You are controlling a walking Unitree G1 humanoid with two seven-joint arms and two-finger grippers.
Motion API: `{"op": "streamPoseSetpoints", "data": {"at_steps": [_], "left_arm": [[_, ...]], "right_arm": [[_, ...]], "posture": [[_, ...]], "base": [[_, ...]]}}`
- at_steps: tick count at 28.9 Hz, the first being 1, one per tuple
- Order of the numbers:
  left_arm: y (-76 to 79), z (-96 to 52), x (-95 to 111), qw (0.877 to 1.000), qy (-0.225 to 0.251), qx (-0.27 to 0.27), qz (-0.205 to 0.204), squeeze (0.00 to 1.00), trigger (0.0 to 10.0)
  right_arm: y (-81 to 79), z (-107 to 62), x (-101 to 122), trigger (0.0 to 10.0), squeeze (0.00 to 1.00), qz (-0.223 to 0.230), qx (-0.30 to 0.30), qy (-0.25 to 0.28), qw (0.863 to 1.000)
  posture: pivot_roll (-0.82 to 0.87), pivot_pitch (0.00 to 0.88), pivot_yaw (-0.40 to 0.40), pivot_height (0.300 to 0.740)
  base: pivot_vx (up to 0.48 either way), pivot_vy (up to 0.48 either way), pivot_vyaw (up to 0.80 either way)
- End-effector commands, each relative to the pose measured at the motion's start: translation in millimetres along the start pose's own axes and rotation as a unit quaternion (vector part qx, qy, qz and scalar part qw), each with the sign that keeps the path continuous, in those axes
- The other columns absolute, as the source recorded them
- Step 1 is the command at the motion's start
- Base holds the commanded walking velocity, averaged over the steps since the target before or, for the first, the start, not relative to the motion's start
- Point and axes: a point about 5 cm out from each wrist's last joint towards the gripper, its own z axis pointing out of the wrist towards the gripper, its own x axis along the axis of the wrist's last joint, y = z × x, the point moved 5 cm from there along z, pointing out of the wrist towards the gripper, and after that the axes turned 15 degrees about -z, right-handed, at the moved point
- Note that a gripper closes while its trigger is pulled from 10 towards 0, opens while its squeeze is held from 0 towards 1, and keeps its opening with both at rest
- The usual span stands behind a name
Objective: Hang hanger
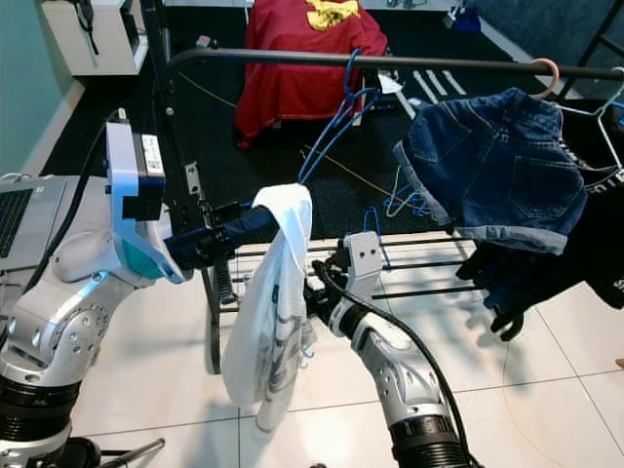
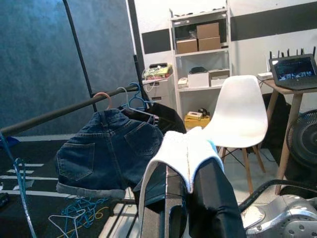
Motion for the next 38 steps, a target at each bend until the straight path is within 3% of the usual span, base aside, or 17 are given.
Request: {"op": "streamPoseSetpoints", "data": {"at_steps": [1,3,4,6,7,12,13,15,18,19,21,23,25,34,36,37,38], "left_arm": [[7.5,0.3,7.2,1.000,0.013,-0.016,0.004,0.00,10.0],[6.0,0.4,7.1,1.000,0.013,-0.011,0.004,0.00,10.0],[2.9,-0.1,5.4,1.000,0.010,-0.001,0.006,0.00,10.0],[2.9,-0.1,5.4,1.000,0.010,-0.001,0.006,0.00,10.0],[0.4,-0.6,3.8,1.000,0.007,0.007,0.008,0.00,10.0],[-2.0,-1.4,2.1,1.000,0.004,0.015,0.008,0.00,10.0],[-7.8,-3.6,-0.9,0.999,0.001,0.034,0.011,0.00,10.0],[-7.8,-3.6,-0.9,0.999,0.001,0.034,0.011,0.00,10.0],[-16.4,-9.6,-7.5,0.998,-0.011,0.065,0.017,0.00,10.0],[-16.4,-9.6,-7.5,0.998,-0.011,0.065,0.017,0.00,10.0],[-13.4,-17.0,-28.7,0.995,-0.063,0.064,0.035,0.00,10.0],[-13.4,-17.0,-28.7,0.995,-0.063,0.064,0.035,0.00,10.0],[-9.9,-21.6,-43.0,0.993,-0.089,0.063,0.037,0.00,10.0],[-15.4,-23.0,-45.5,0.992,-0.083,0.087,0.031,0.00,10.0],[-21.4,-24.8,-51.4,0.989,-0.086,0.114,0.028,0.00,10.0],[-26.1,-27.2,-58.9,0.985,-0.093,0.139,0.036,0.00,10.0],[-28.8,-28.8,-64.0,0.982,-0.098,0.154,0.043,0.00,10.0]], "right_arm": [[1.7,-2.9,-7.7,10.0,0.00,0.012,-0.005,-0.015,1.000],[5.7,-5.0,-9.1,10.0,0.00,-0.009,-0.015,-0.024,1.000],[12.2,-7.1,-9.8,3.7,0.00,-0.029,-0.035,-0.033,0.998],[12.2,-7.1,-9.8,3.7,0.00,-0.029,-0.035,-0.033,0.998],[18.3,-8.7,-9.8,0.0,0.00,-0.049,-0.054,-0.040,0.997],[25.3,-10.1,-9.5,0.0,0.00,-0.068,-0.074,-0.046,0.994],[40.5,-15.3,-5.1,0.0,0.00,-0.100,-0.116,-0.048,0.987],[40.5,-15.3,-5.1,0.0,0.00,-0.100,-0.116,-0.048,0.987],[67.5,-28.0,8.9,0.0,0.00,-0.147,-0.188,-0.036,0.971],[67.5,-28.0,8.9,0.0,0.00,-0.147,-0.188,-0.036,0.971],[83.0,-35.8,30.9,0.0,0.00,-0.160,-0.225,0.001,0.961],[83.0,-35.8,30.9,0.0,0.00,-0.160,-0.225,0.001,0.961],[84.8,-35.5,43.3,0.0,0.00,-0.160,-0.225,0.022,0.961],[83.2,-34.5,47.0,0.0,0.00,-0.158,-0.228,0.029,0.960],[80.8,-34.9,50.9,0.0,0.00,-0.172,-0.226,0.034,0.958],[80.5,-36.3,53.0,1.3,0.00,-0.178,-0.231,0.036,0.956],[80.5,-37.3,54.3,1.3,0.00,-0.182,-0.235,0.037,0.954]], "posture": [[-0.14,0.146,0.047,0.740],[-0.14,0.146,0.046,0.740],[-0.14,0.144,0.045,0.740],[-0.14,0.144,0.045,0.740],[-0.14,0.144,0.045,0.740],[-0.15,0.143,0.044,0.740],[-0.15,0.142,0.043,0.740],[-0.15,0.142,0.043,0.740],[-0.16,0.142,0.042,0.740],[-0.16,0.142,0.042,0.740],[-0.16,0.141,0.041,0.740],[-0.16,0.141,0.041,0.740],[-0.16,0.140,0.038,0.740],[-0.16,0.143,0.037,0.740],[-0.16,0.147,0.042,0.740],[-0.16,0.148,0.044,0.740],[-0.16,0.148,0.044,0.740]], "base": [[0.000,0.000,0.00],[0.000,0.000,0.00],[0.000,0.000,0.00],[0.000,0.000,0.00],[0.000,0.000,0.00],[0.000,0.000,0.00],[0.000,0.000,0.00],[0.000,0.000,0.00],[0.000,0.000,0.00],[0.000,0.000,0.00],[0.000,0.000,0.00],[0.000,0.000,0.00],[0.000,0.000,0.00],[0.000,0.000,0.00],[0.000,0.000,0.00],[0.000,0.000,0.00],[0.000,0.000,0.00]]}}
